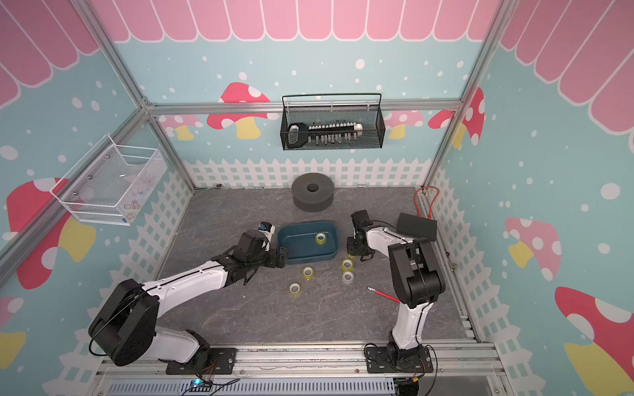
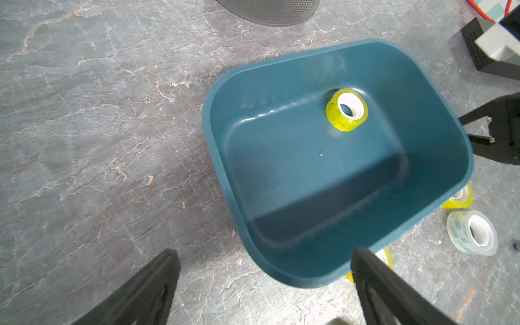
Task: Put the transparent tape into the storage box
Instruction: Pick up the tape from the center of the board.
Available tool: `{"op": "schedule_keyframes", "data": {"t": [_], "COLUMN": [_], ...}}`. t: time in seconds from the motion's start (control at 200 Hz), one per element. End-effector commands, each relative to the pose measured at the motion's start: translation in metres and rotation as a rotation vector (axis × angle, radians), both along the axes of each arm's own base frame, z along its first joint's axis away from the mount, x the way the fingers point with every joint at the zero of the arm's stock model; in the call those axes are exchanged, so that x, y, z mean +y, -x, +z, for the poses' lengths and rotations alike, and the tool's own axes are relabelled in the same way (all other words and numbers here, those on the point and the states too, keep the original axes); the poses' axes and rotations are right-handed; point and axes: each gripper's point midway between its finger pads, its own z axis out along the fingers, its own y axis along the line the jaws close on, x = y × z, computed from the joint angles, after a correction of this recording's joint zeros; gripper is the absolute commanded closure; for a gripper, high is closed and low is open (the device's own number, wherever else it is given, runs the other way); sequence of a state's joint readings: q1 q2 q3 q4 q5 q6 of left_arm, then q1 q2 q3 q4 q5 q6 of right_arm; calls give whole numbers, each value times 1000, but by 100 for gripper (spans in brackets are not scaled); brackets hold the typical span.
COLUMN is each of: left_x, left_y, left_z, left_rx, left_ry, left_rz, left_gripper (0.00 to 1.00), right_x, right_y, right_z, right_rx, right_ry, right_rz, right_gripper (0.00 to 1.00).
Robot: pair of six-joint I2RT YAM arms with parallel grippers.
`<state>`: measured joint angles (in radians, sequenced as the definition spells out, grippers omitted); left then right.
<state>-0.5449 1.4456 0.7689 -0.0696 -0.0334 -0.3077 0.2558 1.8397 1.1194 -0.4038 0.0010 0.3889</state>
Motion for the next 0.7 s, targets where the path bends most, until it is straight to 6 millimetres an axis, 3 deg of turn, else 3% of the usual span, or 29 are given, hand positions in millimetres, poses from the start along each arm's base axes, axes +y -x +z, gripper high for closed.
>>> {"op": "schedule_keyframes", "data": {"t": [0.0, 0.065, 0.2, 0.45, 0.57, 0.696], "left_x": [2, 2, 2, -2, -2, -1], "left_y": [-3, -3, -2, -7, -9, -12], "left_z": [-2, -2, -1, 7, 19, 34], "left_rx": [-5, -7, -10, -32, -61, -96], "left_ry": [-5, -3, -2, 13, 25, 41], "left_rz": [8, 8, 7, -3, 1, 10], "left_gripper": [1, 1, 1, 1, 1, 1], "right_x": [2, 2, 0, -1, 10, 36], "right_y": [0, -1, -4, -30, -41, -52], "right_z": [1, 5, 18, 80, 110, 133], "right_rx": [1, -7, -27, -144, -194, -232], "right_ry": [-13, -14, -6, 15, 22, 22], "right_rz": [-6, -7, -12, -12, 18, 86], "right_gripper": [89, 96, 100, 100, 100, 100]}}
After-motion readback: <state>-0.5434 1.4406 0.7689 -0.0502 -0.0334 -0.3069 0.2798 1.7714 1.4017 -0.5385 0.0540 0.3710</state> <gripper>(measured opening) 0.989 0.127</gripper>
